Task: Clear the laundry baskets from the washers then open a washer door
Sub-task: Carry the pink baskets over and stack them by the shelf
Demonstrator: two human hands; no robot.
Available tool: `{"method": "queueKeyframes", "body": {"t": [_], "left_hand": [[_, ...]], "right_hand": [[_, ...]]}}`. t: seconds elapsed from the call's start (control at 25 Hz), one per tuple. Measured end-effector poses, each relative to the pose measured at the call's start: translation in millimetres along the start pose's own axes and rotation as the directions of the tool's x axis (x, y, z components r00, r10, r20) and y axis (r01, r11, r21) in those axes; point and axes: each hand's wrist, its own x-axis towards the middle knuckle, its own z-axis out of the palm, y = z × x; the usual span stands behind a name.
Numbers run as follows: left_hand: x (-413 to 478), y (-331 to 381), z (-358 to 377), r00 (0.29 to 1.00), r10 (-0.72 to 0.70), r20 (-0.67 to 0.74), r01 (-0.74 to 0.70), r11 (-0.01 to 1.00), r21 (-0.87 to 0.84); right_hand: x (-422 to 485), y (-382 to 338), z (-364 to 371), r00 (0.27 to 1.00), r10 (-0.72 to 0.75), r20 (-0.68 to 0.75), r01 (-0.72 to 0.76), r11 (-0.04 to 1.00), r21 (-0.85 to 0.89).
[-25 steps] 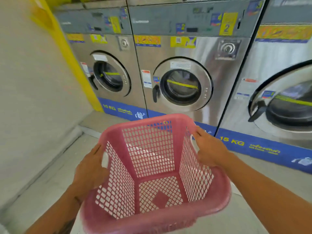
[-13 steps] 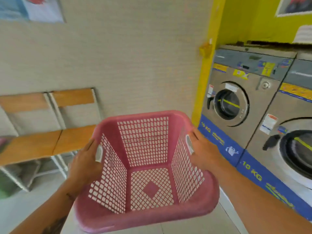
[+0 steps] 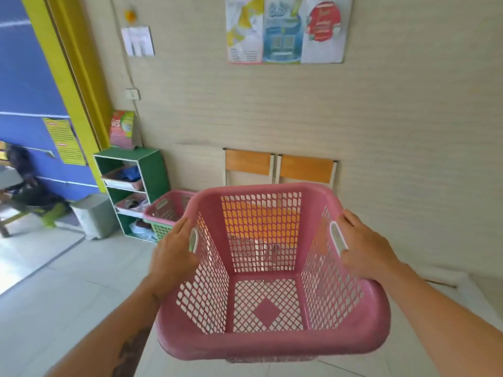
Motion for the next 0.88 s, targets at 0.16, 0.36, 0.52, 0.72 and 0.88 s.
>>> {"method": "queueKeyframes", "body": {"t": [0.16, 0.36, 0.52, 0.72, 0.88], "left_hand": [[35.3, -76.9, -28.9, 0.99, -0.143, -0.011, 0.143, 0.988, 0.062], [110.9, -161.1, -35.5, 0.977, -0.207, -0.059, 0.213, 0.969, 0.125], [193.8, -224.3, -28.7, 0.964, -0.242, -0.111, 0.261, 0.941, 0.214], [279.1, -294.0, -24.4, 0.938, -0.303, -0.167, 0.335, 0.915, 0.223], [348.2, -370.8, -19.6, 0.942, -0.295, -0.163, 0.324, 0.926, 0.195]], "right_hand": [[90.8, -69.2, 22.2, 0.993, -0.115, 0.005, 0.115, 0.993, 0.022], [224.9, -129.1, 63.5, 0.98, -0.198, 0.032, 0.196, 0.978, 0.069], [345.1, -174.5, 96.6, 0.968, -0.248, 0.03, 0.244, 0.965, 0.099], [479.2, -231.4, 117.9, 0.942, -0.337, -0.008, 0.335, 0.933, 0.133], [564.4, -280.6, 155.9, 0.941, -0.337, -0.039, 0.339, 0.937, 0.086]]}}
